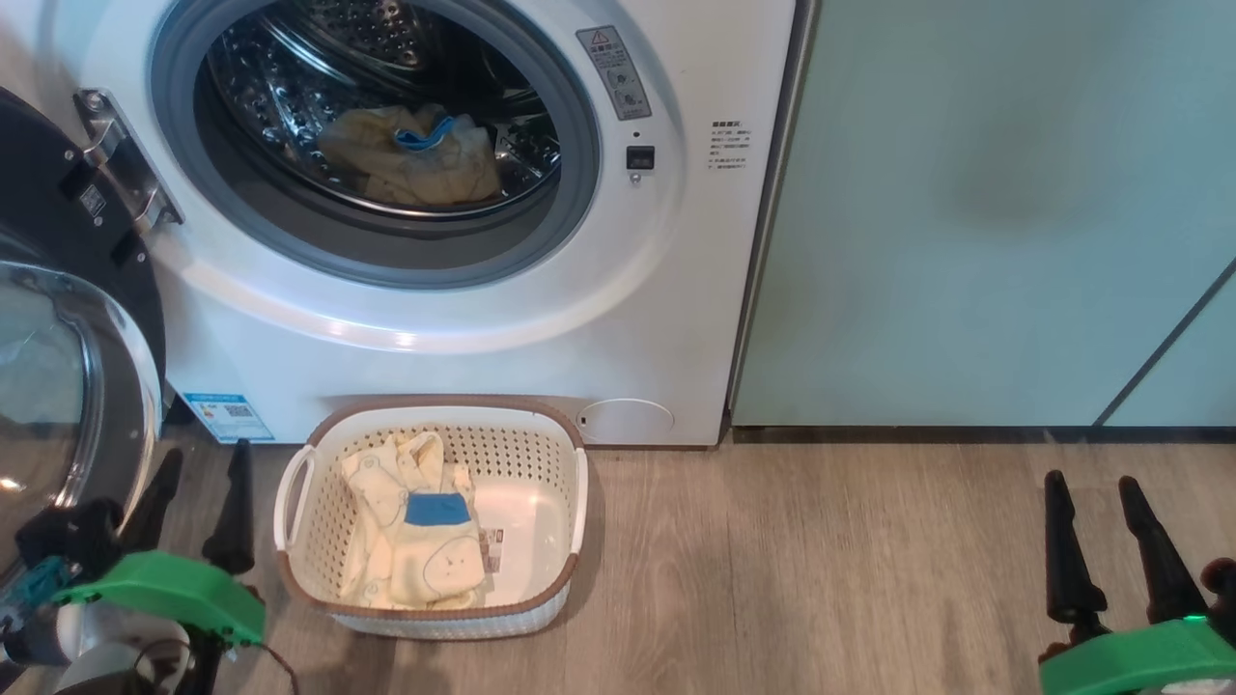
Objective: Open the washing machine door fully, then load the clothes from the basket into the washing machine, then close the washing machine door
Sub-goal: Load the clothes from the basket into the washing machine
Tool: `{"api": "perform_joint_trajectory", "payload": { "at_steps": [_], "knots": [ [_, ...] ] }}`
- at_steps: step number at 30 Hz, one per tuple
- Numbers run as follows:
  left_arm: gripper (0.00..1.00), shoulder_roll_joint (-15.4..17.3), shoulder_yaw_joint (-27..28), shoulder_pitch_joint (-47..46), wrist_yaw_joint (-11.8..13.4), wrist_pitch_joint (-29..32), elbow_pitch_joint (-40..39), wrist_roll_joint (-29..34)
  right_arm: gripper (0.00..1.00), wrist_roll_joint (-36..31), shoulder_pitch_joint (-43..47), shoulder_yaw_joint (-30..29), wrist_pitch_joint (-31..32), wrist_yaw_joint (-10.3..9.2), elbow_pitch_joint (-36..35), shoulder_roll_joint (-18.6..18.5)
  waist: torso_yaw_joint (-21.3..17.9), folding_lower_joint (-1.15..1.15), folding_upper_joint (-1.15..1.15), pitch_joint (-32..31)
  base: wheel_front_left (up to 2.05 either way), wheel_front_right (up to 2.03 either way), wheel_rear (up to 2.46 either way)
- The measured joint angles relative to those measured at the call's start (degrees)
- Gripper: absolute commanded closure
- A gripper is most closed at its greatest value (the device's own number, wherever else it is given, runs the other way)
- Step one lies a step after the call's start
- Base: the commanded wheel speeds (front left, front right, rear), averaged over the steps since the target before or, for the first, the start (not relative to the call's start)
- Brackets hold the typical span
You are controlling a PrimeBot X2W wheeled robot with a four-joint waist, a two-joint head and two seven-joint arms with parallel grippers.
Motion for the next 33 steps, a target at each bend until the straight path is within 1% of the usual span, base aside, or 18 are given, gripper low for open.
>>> {"api": "perform_joint_trajectory", "payload": {
  "at_steps": [16,26,30,33],
  "knots": [
    [0.00,-0.7,0.1,0.1,-0.4,0.0,0.0,1.0,0.00,-0.4,0.0,0.3,0.0,0.00,-0.4,0.0,-0.1,0.00,0.00,0.6,0.00,0.00,0.00],
    [0.00,-2.3,0.3,1.3,-0.5,0.0,0.1,1.4,0.00,-0.4,-0.1,0.8,0.0,0.00,-0.4,0.0,-0.9,0.00,0.00,0.8,0.00,0.00,0.00],
    [0.00,-2.6,0.0,1.3,-0.5,0.0,1.1,1.5,0.00,-0.4,-0.1,1.3,0.0,0.00,-0.4,-0.2,-1.3,0.00,0.00,1.6,0.00,0.00,0.00],
    [0.00,-2.7,-0.6,1.1,-0.5,0.0,4.1,1.8,0.00,-0.4,-0.6,1.7,0.0,0.00,-0.5,-0.3,-1.8,0.00,0.00,2.5,0.00,0.00,0.00]
  ]
}}
